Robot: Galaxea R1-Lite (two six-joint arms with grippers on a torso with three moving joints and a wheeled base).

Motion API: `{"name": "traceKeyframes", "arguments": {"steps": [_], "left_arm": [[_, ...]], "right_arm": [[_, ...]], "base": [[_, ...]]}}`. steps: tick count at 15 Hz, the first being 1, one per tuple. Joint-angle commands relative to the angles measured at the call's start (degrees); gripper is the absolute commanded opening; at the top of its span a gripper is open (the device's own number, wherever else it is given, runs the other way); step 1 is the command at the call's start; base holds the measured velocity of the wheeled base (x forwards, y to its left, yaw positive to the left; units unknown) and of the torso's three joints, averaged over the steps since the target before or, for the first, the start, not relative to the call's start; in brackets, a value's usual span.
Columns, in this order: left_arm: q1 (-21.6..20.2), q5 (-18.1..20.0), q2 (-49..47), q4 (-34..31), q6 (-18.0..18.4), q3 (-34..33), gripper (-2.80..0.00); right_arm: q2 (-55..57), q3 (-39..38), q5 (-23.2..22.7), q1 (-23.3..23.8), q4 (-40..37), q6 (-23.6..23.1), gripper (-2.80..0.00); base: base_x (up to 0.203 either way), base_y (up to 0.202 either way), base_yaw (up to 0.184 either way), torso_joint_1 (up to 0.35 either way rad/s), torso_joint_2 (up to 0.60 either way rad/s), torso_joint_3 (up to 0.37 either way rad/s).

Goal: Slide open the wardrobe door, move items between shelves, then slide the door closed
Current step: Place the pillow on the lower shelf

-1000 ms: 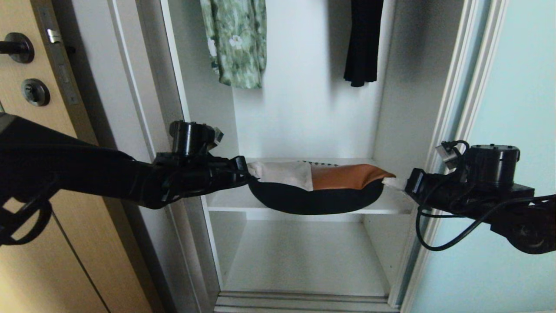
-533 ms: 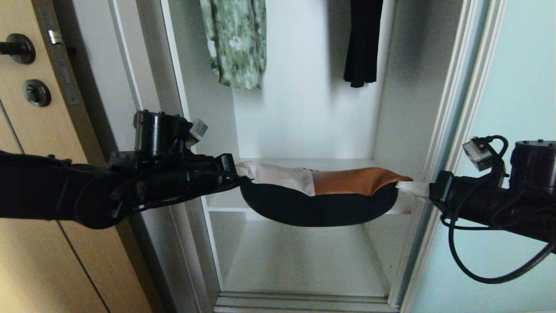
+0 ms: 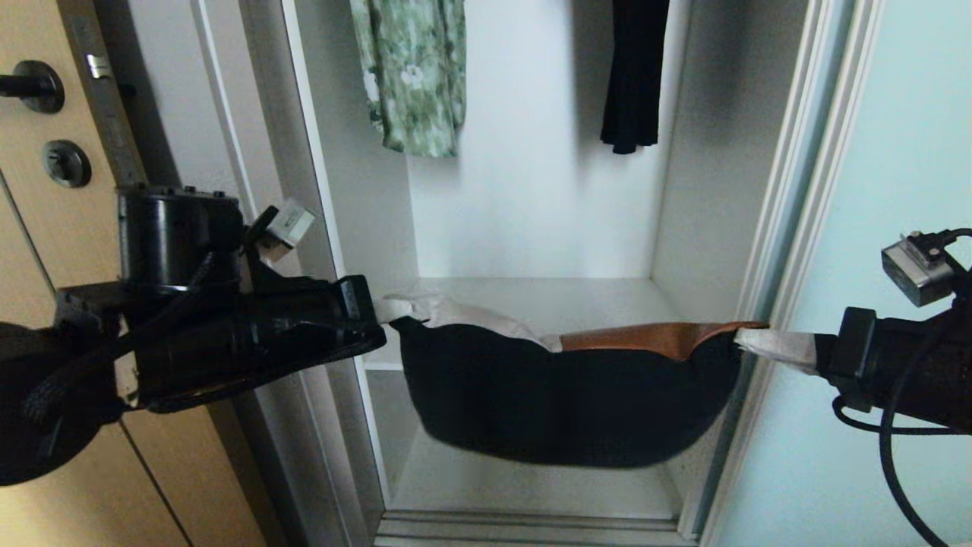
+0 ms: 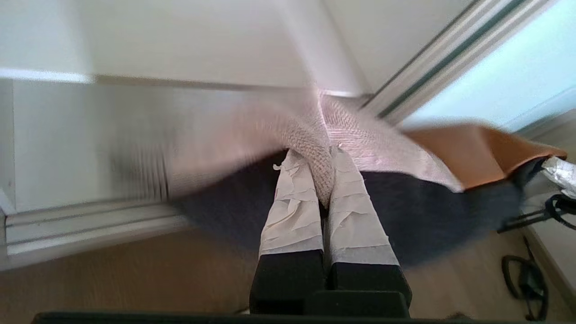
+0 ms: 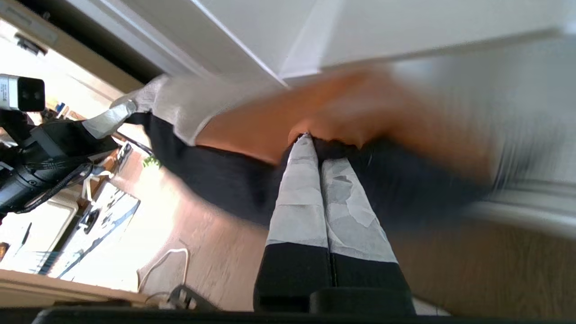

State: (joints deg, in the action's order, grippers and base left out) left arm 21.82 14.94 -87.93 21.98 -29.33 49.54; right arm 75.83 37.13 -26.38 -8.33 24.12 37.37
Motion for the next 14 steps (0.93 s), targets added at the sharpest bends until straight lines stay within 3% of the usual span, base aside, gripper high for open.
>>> {"name": "traceKeyframes", "arguments": {"steps": [1,9,14], "left_arm": [[0.8,0.2,5.0,0.0,-0.1,-3.3,-2.8],[3.4,0.8,8.8,0.5,-0.1,-10.0,-2.8],[3.4,1.0,6.8,0.9,0.0,-9.9,-2.8]], "right_arm": [[-4.7,-0.7,-0.2,-0.2,-2.2,0.1,-2.8],[-9.0,-5.3,-1.0,-0.5,-2.9,1.2,-2.8],[-5.2,-4.1,-2.6,-0.6,-2.2,1.9,-2.8]], "base": [[0.0,0.0,0.0,0.0,0.0,0.0],[0.0,0.0,0.0,0.0,0.0,0.0],[0.0,0.0,0.0,0.0,0.0,0.0]]}}
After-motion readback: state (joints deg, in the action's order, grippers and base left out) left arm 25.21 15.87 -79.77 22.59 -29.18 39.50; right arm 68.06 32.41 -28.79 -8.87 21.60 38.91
